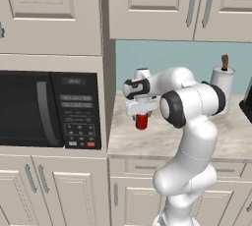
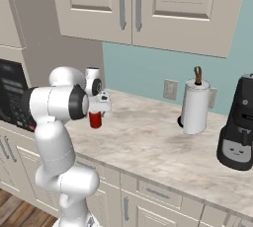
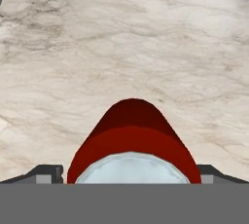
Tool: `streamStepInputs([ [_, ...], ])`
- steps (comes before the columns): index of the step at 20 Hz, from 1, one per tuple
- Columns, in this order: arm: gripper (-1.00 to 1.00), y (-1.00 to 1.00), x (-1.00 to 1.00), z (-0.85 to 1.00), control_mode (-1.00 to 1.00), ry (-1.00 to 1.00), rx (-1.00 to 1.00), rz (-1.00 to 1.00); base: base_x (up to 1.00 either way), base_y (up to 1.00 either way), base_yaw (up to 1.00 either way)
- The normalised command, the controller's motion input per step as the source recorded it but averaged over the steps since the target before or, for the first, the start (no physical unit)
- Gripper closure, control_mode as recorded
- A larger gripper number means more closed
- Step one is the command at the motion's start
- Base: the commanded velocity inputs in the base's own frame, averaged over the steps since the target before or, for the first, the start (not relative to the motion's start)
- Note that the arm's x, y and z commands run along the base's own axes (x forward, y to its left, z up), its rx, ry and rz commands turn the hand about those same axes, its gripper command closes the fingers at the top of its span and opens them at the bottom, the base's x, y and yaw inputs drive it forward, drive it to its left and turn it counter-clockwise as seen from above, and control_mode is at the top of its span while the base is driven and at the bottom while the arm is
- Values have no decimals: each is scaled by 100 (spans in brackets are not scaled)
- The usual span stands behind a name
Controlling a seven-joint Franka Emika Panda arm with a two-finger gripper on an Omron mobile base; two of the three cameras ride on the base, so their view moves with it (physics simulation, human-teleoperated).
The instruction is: Four empty soda cans are scattered around the kitchen. Gather all the cans and cluster them next to the stove for recycling.
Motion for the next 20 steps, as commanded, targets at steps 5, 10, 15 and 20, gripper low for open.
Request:
streamStepInputs([
  [5,100,0,3,-2,-100,0,0,0,0,0,0],
  [10,100,0,-8,-3,-100,0,0,0,0,0,0],
  [15,100,0,-28,2,-100,0,0,0,0,0,0],
  [20,100,2,-49,13,-100,0,1,0,0,0,0],
])
